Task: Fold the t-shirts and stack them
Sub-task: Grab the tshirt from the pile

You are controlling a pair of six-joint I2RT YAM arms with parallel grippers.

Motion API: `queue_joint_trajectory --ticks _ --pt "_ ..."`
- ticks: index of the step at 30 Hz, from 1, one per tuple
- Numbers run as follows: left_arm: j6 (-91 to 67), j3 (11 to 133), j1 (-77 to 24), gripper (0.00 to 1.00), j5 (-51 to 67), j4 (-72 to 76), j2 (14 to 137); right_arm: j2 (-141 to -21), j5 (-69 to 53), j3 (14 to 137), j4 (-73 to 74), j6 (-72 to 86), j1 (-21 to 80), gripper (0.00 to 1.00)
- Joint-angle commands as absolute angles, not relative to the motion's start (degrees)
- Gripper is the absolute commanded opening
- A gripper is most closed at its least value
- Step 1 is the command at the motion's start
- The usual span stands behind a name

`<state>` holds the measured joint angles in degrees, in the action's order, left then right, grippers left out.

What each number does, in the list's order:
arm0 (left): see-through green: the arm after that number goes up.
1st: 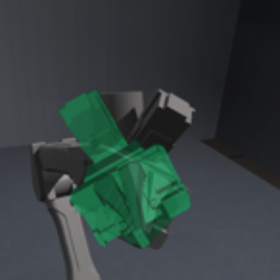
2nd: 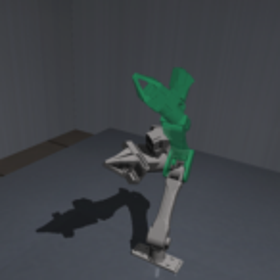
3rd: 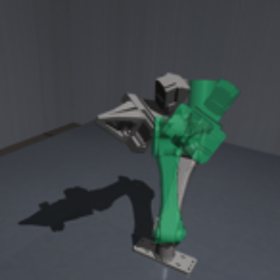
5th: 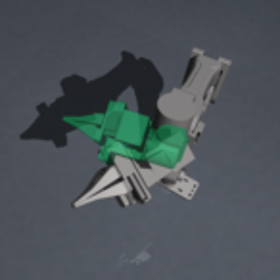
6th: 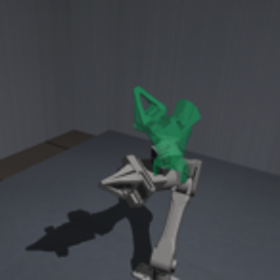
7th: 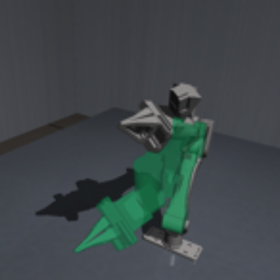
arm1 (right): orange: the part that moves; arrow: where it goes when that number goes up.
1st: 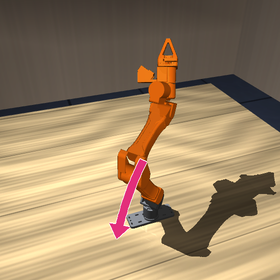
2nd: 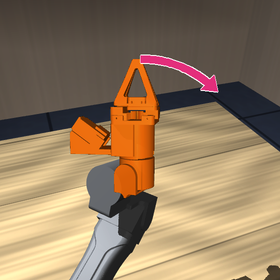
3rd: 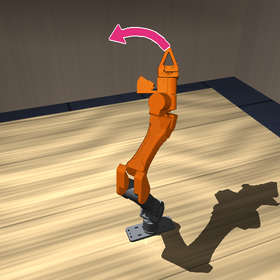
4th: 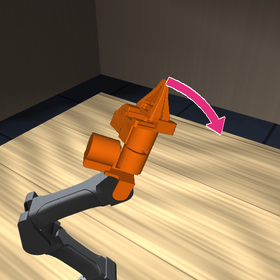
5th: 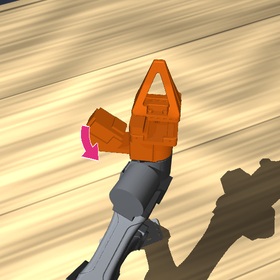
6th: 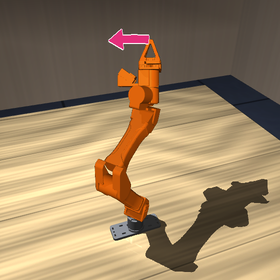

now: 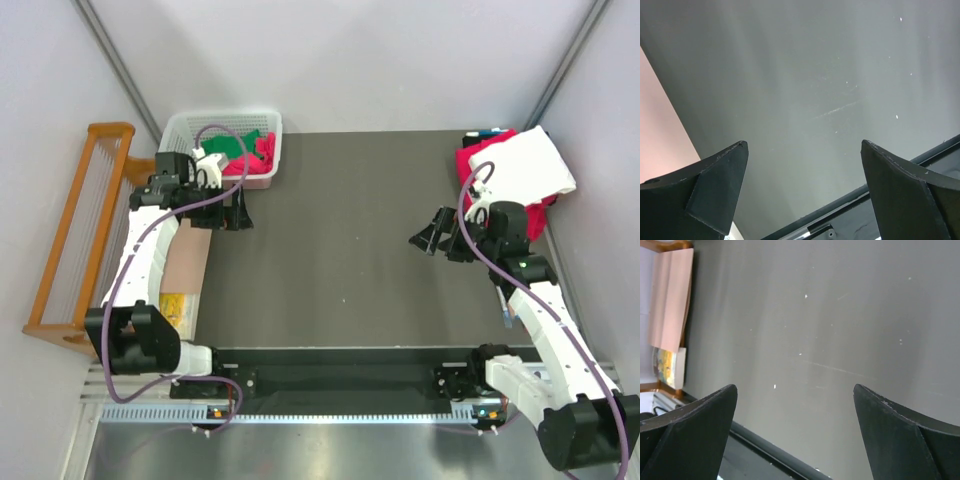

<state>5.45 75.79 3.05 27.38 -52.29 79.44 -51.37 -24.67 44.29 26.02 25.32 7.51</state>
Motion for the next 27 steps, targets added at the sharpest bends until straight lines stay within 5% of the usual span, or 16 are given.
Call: queue_joint_trajectory --ticks 1,27 --pt "5.71 79.80 2.99 0.99 27.77 -54.05 80.59 -50.62 -27.86 44.30 21.53 26.72 8.35 1.00" --pt "5.10 77.43 2.99 0.99 28.48 -47.04 77.33 -51.50 -25.22 44.21 19.69 29.27 9.14 1.00"
